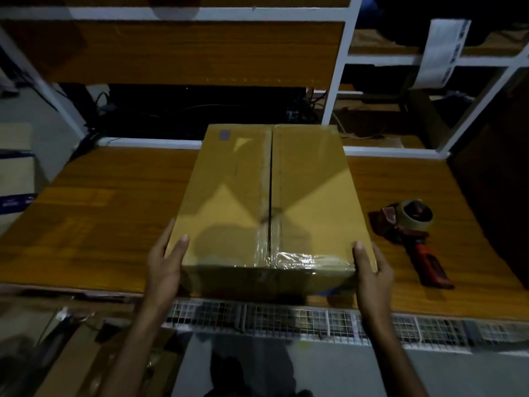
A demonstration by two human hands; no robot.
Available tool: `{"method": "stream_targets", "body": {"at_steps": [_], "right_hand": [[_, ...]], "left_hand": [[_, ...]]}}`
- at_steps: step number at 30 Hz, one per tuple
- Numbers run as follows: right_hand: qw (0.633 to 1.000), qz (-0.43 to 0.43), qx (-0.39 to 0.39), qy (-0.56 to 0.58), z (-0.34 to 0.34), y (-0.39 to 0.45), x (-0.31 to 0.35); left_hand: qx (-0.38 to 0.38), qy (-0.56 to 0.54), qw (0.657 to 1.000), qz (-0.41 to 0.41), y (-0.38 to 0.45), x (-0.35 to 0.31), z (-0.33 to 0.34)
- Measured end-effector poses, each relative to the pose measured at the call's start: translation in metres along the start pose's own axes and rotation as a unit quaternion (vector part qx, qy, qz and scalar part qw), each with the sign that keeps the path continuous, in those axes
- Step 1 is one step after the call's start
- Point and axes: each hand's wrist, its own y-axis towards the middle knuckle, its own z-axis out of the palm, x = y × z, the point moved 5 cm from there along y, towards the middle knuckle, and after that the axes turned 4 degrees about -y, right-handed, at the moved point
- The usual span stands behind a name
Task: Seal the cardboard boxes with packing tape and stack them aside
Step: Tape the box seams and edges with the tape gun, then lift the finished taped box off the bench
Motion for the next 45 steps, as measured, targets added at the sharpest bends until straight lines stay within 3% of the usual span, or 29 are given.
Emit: {"method": "stream_targets", "body": {"at_steps": [3,5,11,21,34,45], "right_hand": [[0.999,-0.013,-0.050,0.007,0.007,-0.011,-0.015],[0.997,-0.017,-0.073,0.013,0.010,-0.015,-0.028],[0.996,-0.003,-0.081,0.039,0.017,-0.035,-0.027],[0.996,0.010,-0.054,0.067,0.007,-0.113,-0.025],[0.989,-0.046,-0.112,0.086,-0.023,-0.181,0.025],[0.972,-0.118,-0.166,0.118,-0.111,-0.199,0.118]], "left_hand": [[-0.151,-0.077,0.985,-0.010,-0.026,0.023,0.007],[-0.181,-0.131,0.974,-0.020,-0.030,0.037,0.013],[-0.161,-0.115,0.980,-0.033,-0.035,0.039,0.012],[-0.142,-0.194,0.970,-0.034,-0.077,0.062,-0.023],[-0.084,-0.251,0.963,-0.045,-0.124,0.013,-0.058],[0.046,-0.304,0.952,0.006,-0.156,-0.084,0.000]]}}
